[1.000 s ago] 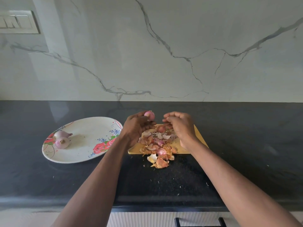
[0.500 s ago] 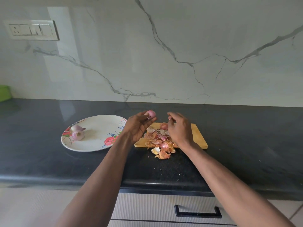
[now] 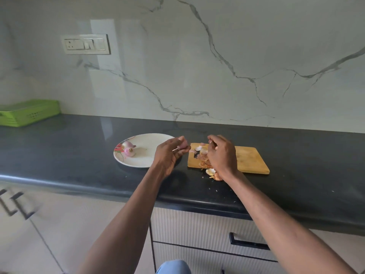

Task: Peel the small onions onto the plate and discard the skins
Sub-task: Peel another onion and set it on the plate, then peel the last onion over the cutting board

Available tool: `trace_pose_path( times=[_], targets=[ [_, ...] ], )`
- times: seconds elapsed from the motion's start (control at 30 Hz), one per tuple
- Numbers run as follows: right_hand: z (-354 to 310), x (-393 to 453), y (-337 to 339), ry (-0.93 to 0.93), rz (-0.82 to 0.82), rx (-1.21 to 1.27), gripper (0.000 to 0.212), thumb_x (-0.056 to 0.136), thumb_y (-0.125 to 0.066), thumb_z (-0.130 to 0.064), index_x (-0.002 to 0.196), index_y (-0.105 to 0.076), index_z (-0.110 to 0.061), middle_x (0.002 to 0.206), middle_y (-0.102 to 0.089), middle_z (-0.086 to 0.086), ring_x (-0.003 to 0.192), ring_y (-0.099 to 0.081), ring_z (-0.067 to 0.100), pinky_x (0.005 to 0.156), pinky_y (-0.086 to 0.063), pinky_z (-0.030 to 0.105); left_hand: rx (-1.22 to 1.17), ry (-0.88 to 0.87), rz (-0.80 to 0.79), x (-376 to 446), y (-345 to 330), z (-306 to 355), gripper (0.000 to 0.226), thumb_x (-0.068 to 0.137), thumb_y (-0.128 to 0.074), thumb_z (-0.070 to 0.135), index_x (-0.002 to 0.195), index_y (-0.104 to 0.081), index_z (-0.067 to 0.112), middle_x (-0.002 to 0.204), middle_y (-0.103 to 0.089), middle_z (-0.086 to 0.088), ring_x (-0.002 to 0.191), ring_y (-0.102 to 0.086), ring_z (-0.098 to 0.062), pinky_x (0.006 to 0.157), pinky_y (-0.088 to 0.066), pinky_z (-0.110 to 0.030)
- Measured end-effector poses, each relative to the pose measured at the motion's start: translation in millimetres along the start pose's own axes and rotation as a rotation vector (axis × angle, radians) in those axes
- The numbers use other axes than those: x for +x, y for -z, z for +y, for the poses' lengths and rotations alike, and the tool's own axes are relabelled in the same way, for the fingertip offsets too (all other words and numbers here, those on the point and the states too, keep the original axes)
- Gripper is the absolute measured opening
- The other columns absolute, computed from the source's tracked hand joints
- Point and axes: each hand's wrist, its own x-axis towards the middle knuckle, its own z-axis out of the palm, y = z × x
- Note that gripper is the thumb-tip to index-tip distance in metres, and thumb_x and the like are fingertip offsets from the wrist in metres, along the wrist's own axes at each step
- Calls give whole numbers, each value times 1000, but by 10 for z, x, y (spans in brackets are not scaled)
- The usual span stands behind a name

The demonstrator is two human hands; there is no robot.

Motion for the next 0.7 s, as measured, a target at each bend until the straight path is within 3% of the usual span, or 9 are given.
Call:
trace_pose_path(
  times=[0.13,0.2,0.3,0.33,0.47,0.6,0.7],
  targets=[
    [-353,11,-307,102,-47,25,22,83,-62,7,99,-75,-1,95,-75,12,81,-69,34,76,-57,42,305,-202,93,-122,317,91,30,84,-79,5,111,-64,6,106,-72,-19,82,-73,-31,88,-60,-41],
    [-545,33,-441,149,-83,37,22,81,-61,8,97,-75,0,91,-75,14,77,-68,34,71,-57,42,478,-322,160,-161,451,204,33,83,-82,12,113,-68,14,106,-74,-10,86,-75,-21,87,-59,-33],
    [-763,74,-649,195,-126,56,25,81,-59,8,100,-75,2,90,-74,16,73,-68,35,65,-56,38,581,-418,279,-191,675,453,39,88,-75,11,125,-66,18,107,-73,2,85,-70,6,79,-51,-10],
    [-825,86,-714,204,-134,59,26,82,-58,7,101,-75,2,92,-75,17,75,-69,35,66,-57,37,622,-427,297,-194,768,533,41,89,-73,10,128,-65,17,109,-72,3,83,-69,9,79,-51,-10],
    [-1025,151,-1033,193,-182,70,31,82,-52,-1,102,-75,0,96,-75,16,79,-69,39,66,-59,43,842,-412,373,-104,1156,822,52,85,-79,16,135,-62,16,113,-71,0,96,-71,-14,90,-55,-31],
    [-1114,220,-1240,181,-246,42,29,82,-51,-1,99,-75,0,92,-74,18,77,-67,43,65,-57,44,1004,-367,423,76,1341,1041,41,77,-84,11,115,-71,14,102,-72,0,98,-70,-19,85,-55,-29],
    [-1070,229,-1353,178,-238,46,27,81,-52,1,95,-75,3,89,-74,20,75,-67,42,63,-57,41,1093,-342,383,215,1414,1088,42,76,-86,13,116,-73,14,101,-70,3,99,-68,-18,83,-52,-27]
  ],
)
